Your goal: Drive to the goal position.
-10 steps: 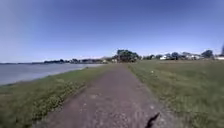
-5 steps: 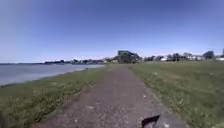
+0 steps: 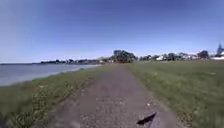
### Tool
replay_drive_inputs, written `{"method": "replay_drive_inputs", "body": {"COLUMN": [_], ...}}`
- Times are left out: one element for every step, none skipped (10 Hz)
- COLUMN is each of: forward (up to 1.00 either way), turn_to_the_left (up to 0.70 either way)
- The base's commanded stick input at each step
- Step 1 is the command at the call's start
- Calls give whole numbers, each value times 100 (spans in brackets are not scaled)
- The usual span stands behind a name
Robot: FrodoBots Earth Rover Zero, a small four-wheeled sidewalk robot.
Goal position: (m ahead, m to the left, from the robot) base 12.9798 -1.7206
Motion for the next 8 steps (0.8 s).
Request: {"method": "replay_drive_inputs", "body": {"forward": [85,85,85,85,85,85,85,85], "turn_to_the_left": [0,0,-12,-23,-5,0,0,0]}}
